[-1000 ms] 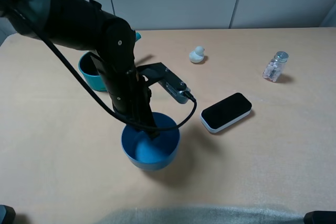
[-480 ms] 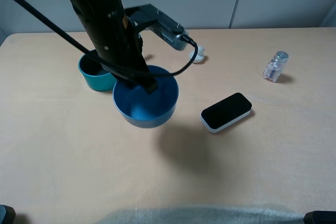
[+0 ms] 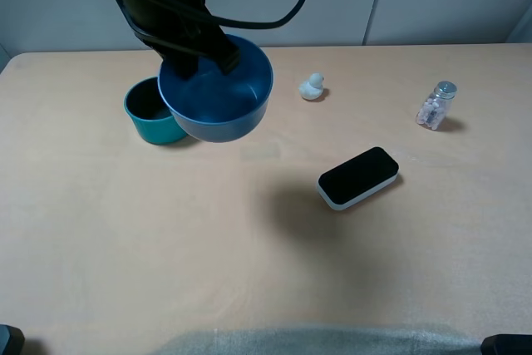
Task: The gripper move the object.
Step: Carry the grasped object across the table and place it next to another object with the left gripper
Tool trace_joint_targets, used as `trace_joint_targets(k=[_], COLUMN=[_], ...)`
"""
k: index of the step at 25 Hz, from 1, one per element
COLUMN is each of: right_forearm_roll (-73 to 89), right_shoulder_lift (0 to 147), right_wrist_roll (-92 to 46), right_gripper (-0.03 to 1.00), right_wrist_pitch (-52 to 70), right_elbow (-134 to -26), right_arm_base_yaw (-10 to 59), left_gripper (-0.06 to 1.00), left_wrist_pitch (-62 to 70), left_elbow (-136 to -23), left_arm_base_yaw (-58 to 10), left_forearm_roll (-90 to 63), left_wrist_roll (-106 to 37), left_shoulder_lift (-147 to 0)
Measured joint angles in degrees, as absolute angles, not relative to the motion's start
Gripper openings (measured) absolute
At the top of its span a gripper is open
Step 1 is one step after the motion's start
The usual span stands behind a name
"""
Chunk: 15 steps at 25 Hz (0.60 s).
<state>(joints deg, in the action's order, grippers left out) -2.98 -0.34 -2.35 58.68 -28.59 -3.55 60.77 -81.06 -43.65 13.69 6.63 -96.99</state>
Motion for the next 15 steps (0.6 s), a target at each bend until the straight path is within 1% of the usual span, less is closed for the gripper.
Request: trace_joint_targets(k=[8, 15], right_forearm_roll=[-2.98, -2.98], right_shoulder_lift=[-0.34, -0.34], right_wrist_roll=[-2.35, -2.35], right_gripper=[0.68, 0.68], right_wrist_pitch=[58.68, 58.68], right_elbow=[-28.59, -28.59], right_arm_base_yaw=[-3.55, -3.55], left_gripper=[0.06, 0.06], left_wrist_pitch=[62.38, 62.59], left_elbow=[-81.74, -81.74], left_arm_base_yaw=[-38.64, -29.25], left_forearm_roll=[13.69, 13.12], left_wrist_roll=[8.14, 8.34], left_shoulder_lift=[-95.94, -90.58])
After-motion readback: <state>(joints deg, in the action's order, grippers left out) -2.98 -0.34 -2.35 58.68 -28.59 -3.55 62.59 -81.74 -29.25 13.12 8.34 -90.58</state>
